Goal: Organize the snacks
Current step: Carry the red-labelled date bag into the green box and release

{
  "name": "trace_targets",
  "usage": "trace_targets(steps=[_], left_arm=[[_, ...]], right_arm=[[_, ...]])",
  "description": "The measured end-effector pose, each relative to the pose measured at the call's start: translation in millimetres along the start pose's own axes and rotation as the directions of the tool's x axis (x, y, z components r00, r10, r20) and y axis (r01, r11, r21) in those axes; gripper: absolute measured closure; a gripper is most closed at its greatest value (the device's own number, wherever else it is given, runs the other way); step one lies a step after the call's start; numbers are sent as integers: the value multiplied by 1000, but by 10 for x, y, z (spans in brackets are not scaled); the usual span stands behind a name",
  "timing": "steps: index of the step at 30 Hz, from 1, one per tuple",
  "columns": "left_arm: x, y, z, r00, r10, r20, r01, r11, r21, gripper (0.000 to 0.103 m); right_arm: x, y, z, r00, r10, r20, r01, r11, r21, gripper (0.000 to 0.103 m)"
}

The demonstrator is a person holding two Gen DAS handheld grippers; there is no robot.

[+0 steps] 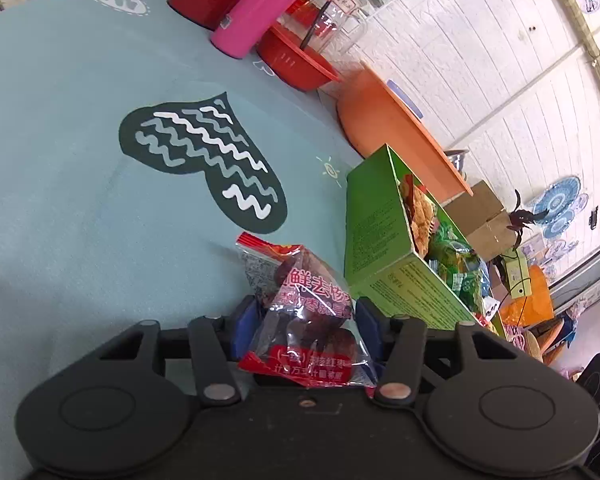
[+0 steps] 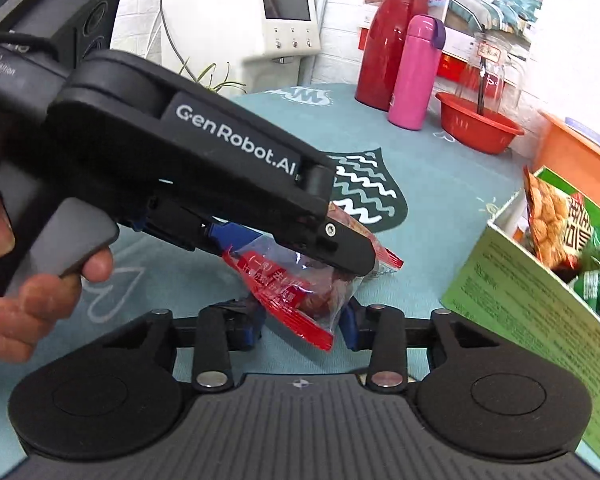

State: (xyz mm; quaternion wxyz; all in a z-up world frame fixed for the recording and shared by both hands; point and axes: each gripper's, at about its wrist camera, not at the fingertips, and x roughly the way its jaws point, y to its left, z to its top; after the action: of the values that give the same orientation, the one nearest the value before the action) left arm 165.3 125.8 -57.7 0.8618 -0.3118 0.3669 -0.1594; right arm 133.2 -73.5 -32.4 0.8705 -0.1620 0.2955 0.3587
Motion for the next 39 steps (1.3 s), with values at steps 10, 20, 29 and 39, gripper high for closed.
trace_targets(steps=[10,20,29,39], left_arm=[[12,-127,-142,1000,-11,-16,11,1000,25,39],[-19,-224,-195,1000,-19,-5,20,998,60,40],[-254,-522,-135,997,-10,78,0,992,126,40],[-73,-1243,-143,993,-65,93,38,962,271,40]], right_arm=[[-143,27,-106,998,-53,-17,53,998,41,42],[-199,26,-118,996,-81,-22,82,995,57,43],[-424,12,-94,990,-92,104,87,995,51,44],[-874,-369,-196,954,-195,228,170,978,122,44]])
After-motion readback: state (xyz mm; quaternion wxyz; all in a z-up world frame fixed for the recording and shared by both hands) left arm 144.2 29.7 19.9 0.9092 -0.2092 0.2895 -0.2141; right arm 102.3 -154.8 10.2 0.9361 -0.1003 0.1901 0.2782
